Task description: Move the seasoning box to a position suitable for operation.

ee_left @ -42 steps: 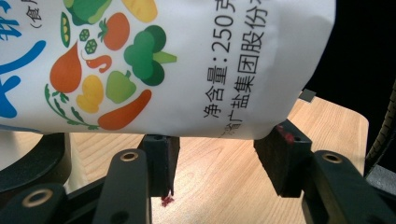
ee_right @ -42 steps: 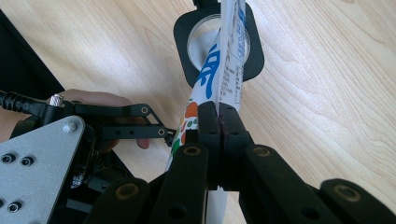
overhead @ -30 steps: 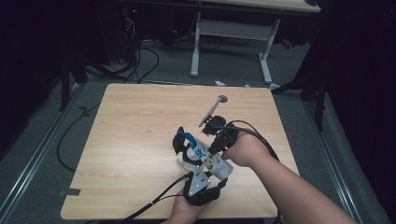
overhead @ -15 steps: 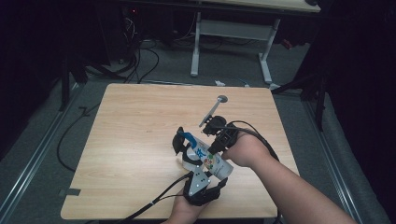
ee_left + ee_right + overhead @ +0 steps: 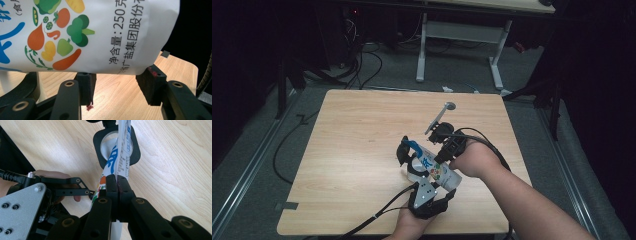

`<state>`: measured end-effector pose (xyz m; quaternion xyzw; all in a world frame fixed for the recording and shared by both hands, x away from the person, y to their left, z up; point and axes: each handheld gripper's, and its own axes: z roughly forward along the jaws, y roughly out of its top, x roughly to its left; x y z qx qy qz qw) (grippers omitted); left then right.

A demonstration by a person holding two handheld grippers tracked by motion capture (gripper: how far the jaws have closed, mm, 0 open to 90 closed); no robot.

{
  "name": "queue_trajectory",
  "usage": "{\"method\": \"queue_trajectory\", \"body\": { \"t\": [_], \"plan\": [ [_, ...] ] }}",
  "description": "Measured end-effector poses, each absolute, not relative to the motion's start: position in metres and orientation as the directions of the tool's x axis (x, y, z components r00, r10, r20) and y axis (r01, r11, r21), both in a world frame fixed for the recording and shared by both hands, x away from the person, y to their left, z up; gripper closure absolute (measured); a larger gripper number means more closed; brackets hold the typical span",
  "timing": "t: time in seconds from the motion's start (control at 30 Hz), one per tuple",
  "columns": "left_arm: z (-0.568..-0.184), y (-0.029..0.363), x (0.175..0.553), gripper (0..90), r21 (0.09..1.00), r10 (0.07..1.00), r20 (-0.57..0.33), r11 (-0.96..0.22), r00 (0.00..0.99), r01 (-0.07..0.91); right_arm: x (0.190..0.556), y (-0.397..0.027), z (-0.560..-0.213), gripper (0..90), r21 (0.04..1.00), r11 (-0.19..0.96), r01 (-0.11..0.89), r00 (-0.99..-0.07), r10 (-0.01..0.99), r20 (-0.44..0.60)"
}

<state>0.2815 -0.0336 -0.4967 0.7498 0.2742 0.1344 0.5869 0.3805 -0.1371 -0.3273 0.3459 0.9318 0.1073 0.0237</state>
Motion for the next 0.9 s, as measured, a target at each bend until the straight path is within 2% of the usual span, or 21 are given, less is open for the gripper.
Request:
{"method": "queue_trajectory", "body": {
  "t": [0.9],
  "plan": [
    [-0.5002,-0.0343,0.2836,51.9,0.952,0.577,-0.124,-0.162,0.808,0.261,0.3832,-0.1335,-0.3322,89.8,0.212,0.743,0.635,-0.764,0.644,0.032]
  ]
}}
